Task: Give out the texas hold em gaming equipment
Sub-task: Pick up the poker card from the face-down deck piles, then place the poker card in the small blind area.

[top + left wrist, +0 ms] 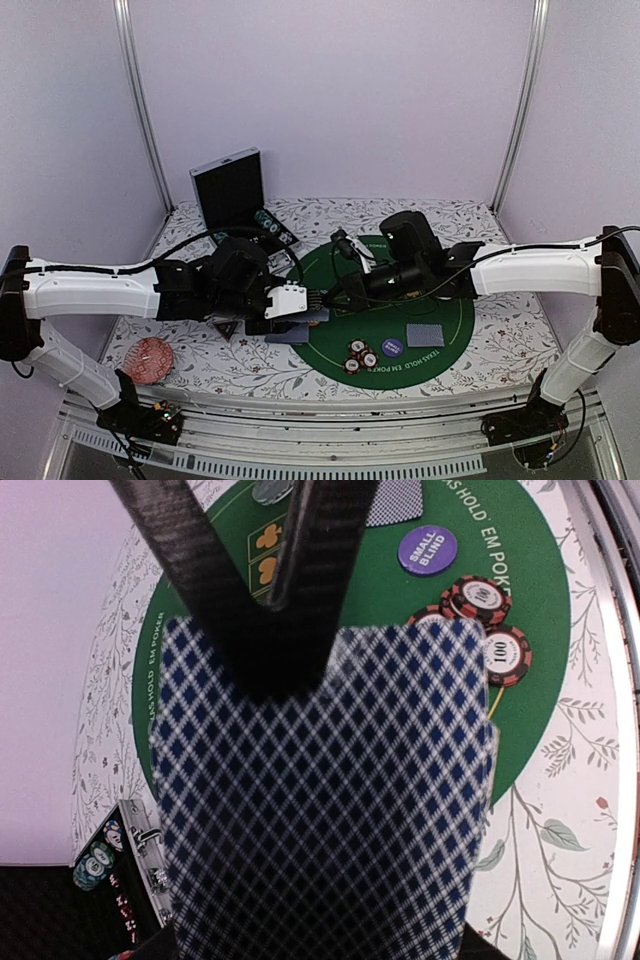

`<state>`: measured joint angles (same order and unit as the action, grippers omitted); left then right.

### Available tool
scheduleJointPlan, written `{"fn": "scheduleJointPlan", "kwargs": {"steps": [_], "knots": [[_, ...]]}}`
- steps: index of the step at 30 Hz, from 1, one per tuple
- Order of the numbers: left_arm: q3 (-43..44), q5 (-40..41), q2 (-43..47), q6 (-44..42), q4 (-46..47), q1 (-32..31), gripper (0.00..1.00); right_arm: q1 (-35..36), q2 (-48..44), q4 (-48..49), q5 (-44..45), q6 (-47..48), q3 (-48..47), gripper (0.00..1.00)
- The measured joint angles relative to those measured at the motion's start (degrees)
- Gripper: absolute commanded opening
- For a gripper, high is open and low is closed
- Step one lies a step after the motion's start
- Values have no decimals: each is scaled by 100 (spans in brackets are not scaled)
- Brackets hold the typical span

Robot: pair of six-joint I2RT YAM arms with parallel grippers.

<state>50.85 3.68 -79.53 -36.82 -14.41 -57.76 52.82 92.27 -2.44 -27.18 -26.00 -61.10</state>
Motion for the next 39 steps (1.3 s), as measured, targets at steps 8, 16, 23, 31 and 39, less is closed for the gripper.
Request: {"fn": "scheduleJointPlan", "kwargs": {"steps": [8, 16, 23, 31, 39], "knots": [[0, 4, 0, 0, -2, 0, 54, 7, -101, -61, 26, 7, 0, 3], [0, 2, 0, 0, 13, 0, 53, 7, -249, -164, -2, 39, 0, 2], [0, 0, 0, 0, 20, 0, 54, -9, -662, -293, -79, 142, 0, 2], [0, -2, 0, 0, 13, 0, 54, -162, -925, -402, -87, 162, 155, 2], [0, -4, 0, 2, 7, 0, 53, -201, -935, -402, -192, 162, 175, 2]]}}
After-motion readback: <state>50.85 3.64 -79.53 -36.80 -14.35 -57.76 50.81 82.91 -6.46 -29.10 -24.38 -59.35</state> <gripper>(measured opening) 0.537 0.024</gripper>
